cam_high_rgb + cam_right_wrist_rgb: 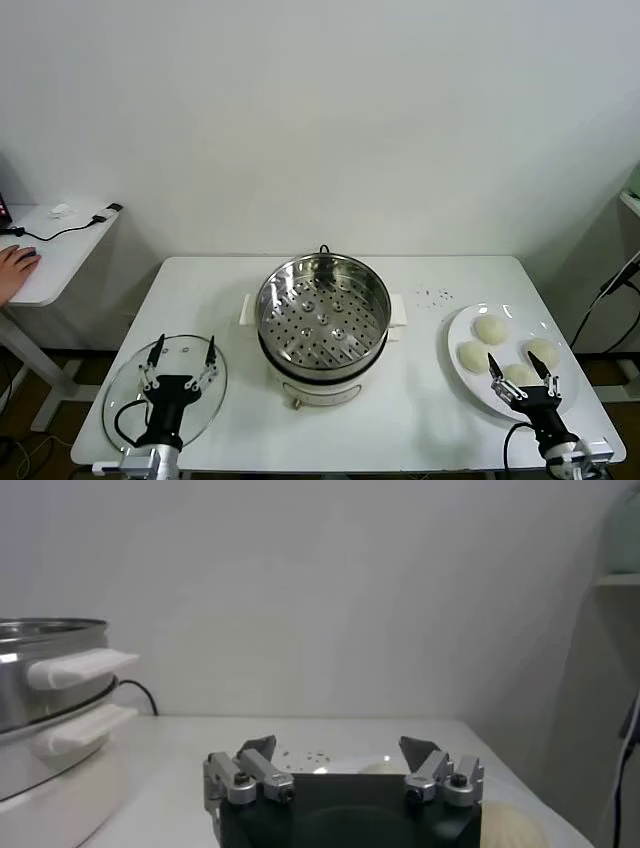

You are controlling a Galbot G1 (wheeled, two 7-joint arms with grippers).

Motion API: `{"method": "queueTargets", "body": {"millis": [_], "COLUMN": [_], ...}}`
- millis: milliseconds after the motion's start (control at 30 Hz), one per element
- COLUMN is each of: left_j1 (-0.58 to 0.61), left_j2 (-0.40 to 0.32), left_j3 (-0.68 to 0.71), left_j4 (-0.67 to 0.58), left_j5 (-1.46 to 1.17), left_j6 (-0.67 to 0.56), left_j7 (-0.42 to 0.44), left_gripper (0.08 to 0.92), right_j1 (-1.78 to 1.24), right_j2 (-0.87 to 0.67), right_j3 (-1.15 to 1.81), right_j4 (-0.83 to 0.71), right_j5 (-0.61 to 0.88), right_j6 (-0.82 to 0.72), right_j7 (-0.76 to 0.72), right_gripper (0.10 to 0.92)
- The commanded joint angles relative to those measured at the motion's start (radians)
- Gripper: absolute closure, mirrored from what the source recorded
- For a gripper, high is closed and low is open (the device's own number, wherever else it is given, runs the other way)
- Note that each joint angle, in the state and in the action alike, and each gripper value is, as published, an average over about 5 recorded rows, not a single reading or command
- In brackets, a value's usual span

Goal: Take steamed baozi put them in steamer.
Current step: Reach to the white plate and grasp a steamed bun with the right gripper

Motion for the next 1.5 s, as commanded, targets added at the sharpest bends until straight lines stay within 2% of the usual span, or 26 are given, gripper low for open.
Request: {"method": "queueTargets", "body": {"millis": [33,200,367,533,733,833,1100,1500], "left_j1": [0.001,0.011,0.029,0.044,0.049,0.044,0.029,-0.003], "left_j2": [-0.002,-0.007,-0.004,0.001,0.000,-0.001,0.002,0.007], "left_j3": [0.016,0.033,0.041,0.043,0.048,0.050,0.047,0.040], "left_j4": [0.013,0.027,0.019,0.009,0.007,0.010,0.022,0.053], "left_j5": [0.034,0.059,0.056,0.041,0.038,0.039,0.037,0.043], "left_j6": [0.005,-0.011,-0.031,-0.041,-0.042,-0.039,-0.027,-0.011], "left_j7": [-0.024,-0.034,-0.038,-0.040,-0.039,-0.039,-0.038,-0.034], "left_gripper": [0.177,0.177,0.177,0.177,0.177,0.177,0.177,0.177], "right_j1": [0.067,0.118,0.226,0.421,0.927,1.127,1.368,1.542], "right_j2": [-0.080,-0.303,-0.566,-0.766,-0.899,-0.911,-0.755,-0.502], "right_j3": [0.086,0.100,-0.034,-0.237,-0.750,-0.977,-1.196,-1.363], "right_j4": [-0.011,-0.028,-0.116,-0.244,-0.409,-0.456,-0.639,-0.864], "right_j5": [-0.153,-0.261,-0.345,-0.442,-0.591,-0.639,-0.802,-0.792], "right_j6": [-0.052,-0.215,-0.294,-0.283,-0.171,-0.123,-0.047,-0.029], "right_j7": [-0.140,-0.338,-0.470,-0.591,-0.765,-0.849,-0.962,-0.968], "right_gripper": [0.203,0.203,0.203,0.203,0.203,0.203,0.203,0.203]}}
